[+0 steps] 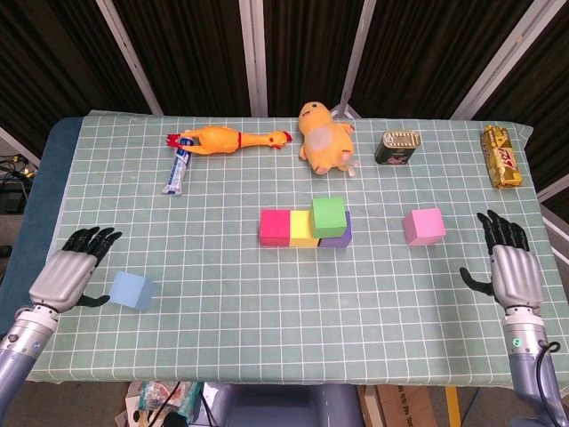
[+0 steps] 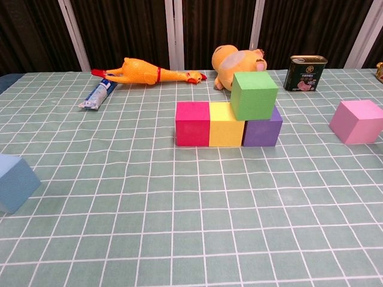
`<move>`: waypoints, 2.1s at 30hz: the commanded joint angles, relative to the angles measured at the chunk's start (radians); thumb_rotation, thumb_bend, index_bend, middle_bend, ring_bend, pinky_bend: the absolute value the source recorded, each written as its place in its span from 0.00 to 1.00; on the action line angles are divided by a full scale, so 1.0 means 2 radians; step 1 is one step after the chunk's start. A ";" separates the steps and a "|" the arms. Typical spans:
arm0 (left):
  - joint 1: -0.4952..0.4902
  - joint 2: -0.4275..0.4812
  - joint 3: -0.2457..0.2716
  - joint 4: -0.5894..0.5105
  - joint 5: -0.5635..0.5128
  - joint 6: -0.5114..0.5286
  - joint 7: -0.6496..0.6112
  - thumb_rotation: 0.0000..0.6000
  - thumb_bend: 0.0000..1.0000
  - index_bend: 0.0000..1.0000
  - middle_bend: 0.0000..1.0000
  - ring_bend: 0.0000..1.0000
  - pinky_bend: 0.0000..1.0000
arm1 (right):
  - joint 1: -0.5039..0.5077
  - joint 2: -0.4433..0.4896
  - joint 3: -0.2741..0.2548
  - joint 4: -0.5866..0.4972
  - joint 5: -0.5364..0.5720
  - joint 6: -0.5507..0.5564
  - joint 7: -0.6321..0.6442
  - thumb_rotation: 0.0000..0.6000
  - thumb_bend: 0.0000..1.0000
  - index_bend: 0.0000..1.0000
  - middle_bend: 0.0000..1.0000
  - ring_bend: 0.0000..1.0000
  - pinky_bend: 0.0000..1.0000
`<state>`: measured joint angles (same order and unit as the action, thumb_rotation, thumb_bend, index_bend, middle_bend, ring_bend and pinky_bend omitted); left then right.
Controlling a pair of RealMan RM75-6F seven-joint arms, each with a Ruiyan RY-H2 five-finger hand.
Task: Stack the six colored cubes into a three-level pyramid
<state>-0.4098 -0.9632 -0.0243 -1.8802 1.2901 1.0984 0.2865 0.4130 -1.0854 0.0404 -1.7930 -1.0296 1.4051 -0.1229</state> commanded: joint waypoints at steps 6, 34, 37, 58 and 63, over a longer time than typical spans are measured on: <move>-0.040 -0.013 0.024 0.047 0.046 -0.078 -0.001 1.00 0.00 0.00 0.07 0.01 0.07 | -0.011 -0.003 0.012 -0.002 -0.004 -0.010 -0.012 1.00 0.31 0.00 0.00 0.00 0.00; -0.048 -0.073 0.030 0.122 0.048 -0.099 -0.044 1.00 0.17 0.00 0.40 0.05 0.09 | -0.037 -0.005 0.047 -0.009 -0.016 -0.035 -0.024 1.00 0.31 0.00 0.00 0.00 0.00; -0.045 -0.077 0.026 0.120 0.043 -0.091 -0.050 1.00 0.25 0.01 0.44 0.07 0.11 | -0.039 -0.005 0.049 -0.010 -0.018 -0.037 -0.023 1.00 0.31 0.00 0.00 0.00 0.00; -0.127 -0.131 -0.081 0.097 -0.135 -0.096 0.034 1.00 0.26 0.03 0.44 0.08 0.11 | -0.047 -0.002 0.062 -0.013 -0.025 -0.050 -0.016 1.00 0.31 0.00 0.00 0.00 0.00; -0.164 -0.162 -0.092 0.113 -0.209 -0.105 0.078 1.00 0.26 0.03 0.44 0.08 0.11 | -0.048 -0.001 0.065 -0.013 -0.026 -0.053 -0.013 1.00 0.31 0.00 0.00 0.00 0.00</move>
<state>-0.6918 -1.2474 -0.1882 -1.6762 0.9378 0.9035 0.3893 0.3170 -1.0874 0.1713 -1.8200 -1.0823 1.2984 -0.1488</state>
